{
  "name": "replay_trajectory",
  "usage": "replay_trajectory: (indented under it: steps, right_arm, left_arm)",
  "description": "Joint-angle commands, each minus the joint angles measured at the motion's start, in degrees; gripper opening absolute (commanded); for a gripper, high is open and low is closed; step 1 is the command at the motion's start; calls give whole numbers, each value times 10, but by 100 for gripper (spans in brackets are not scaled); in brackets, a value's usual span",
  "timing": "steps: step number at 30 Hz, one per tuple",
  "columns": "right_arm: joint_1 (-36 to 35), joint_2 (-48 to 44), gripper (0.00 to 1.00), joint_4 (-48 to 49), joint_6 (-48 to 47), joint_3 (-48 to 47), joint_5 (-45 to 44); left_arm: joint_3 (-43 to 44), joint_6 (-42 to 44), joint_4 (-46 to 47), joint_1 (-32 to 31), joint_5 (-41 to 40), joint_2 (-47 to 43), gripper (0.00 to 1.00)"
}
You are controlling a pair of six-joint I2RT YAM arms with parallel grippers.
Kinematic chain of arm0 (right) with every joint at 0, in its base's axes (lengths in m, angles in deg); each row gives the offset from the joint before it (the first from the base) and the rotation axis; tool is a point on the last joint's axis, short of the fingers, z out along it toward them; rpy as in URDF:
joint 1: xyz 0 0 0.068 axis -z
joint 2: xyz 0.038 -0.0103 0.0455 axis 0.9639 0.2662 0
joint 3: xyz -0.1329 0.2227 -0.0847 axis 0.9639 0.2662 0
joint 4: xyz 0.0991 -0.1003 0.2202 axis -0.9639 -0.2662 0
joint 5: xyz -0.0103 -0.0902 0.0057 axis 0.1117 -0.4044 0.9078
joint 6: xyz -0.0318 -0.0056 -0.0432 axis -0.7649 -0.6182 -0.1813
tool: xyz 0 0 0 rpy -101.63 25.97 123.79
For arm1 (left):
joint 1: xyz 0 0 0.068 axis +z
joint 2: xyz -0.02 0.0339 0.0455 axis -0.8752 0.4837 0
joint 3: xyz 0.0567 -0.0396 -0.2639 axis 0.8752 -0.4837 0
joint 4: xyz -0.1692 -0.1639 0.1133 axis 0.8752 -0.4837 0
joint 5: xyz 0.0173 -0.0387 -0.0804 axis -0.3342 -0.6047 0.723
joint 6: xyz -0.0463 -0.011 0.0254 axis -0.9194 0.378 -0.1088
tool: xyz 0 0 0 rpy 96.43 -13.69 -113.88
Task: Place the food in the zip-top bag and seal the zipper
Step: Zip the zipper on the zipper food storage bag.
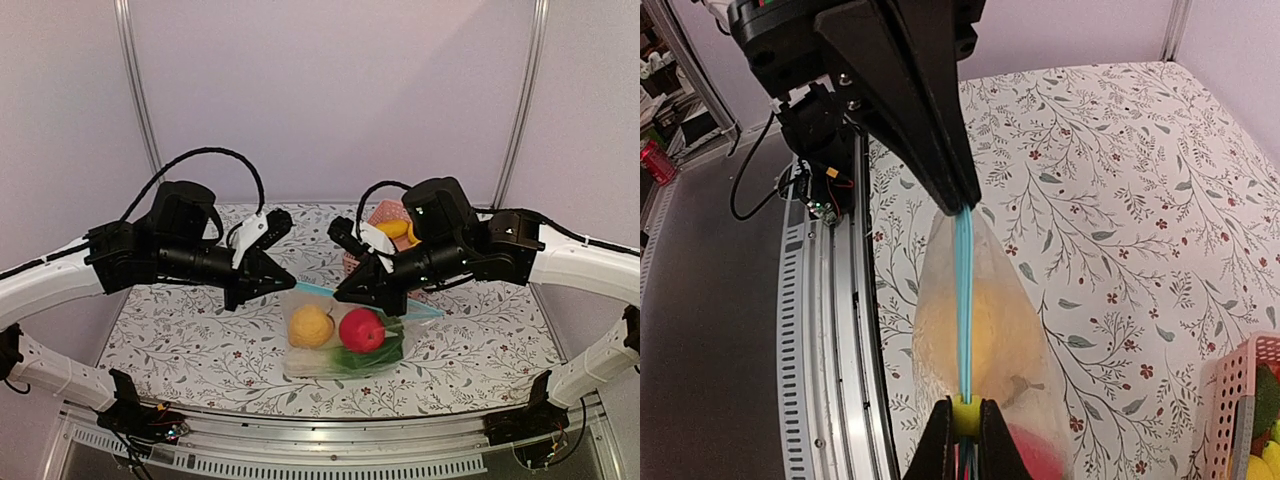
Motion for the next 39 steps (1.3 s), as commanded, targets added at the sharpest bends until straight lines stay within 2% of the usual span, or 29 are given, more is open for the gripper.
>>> replay_trajectory:
  steps: [1, 39]
  right_arm:
    - [10, -27, 0, -54, 9, 11, -18]
    - [18, -54, 0, -74, 38, 27, -94]
  left_arm:
    - [9, 13, -48, 25, -52, -18, 0]
    - [3, -39, -69, 184, -124, -16, 0]
